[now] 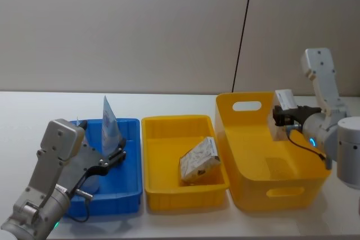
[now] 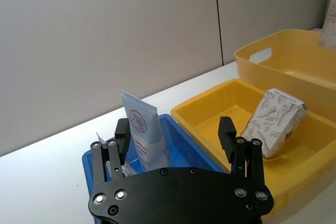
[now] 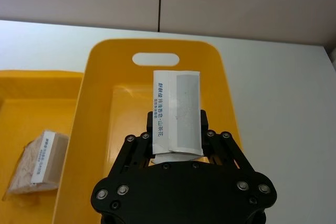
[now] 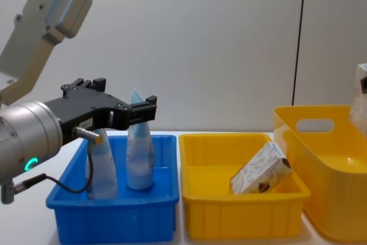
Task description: Bimanual collaborative sorting of washing and personal care products
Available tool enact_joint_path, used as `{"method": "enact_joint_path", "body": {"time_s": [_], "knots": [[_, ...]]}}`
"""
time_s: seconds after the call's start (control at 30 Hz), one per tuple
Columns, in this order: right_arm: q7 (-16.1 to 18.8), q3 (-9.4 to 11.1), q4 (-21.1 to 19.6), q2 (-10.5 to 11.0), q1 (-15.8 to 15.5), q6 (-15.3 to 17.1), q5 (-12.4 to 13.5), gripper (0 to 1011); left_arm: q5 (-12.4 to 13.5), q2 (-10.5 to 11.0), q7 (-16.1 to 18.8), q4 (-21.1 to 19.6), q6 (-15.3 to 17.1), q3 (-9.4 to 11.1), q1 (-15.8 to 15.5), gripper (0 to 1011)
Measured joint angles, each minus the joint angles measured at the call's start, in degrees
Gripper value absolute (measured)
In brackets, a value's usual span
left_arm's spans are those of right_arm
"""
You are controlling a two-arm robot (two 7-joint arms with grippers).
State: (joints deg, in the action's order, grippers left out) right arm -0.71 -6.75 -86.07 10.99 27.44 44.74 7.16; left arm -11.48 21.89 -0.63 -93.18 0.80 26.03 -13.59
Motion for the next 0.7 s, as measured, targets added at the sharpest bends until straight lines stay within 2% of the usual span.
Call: {"method": "enact_joint_path", "body": {"time_s": [0.23,0.53,0.63,0.7], "knots": [[-1.02,0.94,-2.53,-0.41,-1.51,2.83,-0.1,363,-0.01,0.0,0.0,0.0,0.0,0.0,0.0,1001],[-1.7,1.54,-4.14,-0.68,-2.53,4.66,-0.26,362,0.0,0.0,0.0,0.0,0.0,0.0,0.0,1001],[-1.89,1.7,-4.64,-0.76,-2.78,5.23,-0.33,485,0.0,0.0,0.0,0.0,0.0,0.0,0.0,1001],[-1.93,1.75,-4.79,-0.79,-2.88,5.39,-0.35,533,0.0,0.0,0.0,0.0,0.0,0.0,0.0,1001]]}}
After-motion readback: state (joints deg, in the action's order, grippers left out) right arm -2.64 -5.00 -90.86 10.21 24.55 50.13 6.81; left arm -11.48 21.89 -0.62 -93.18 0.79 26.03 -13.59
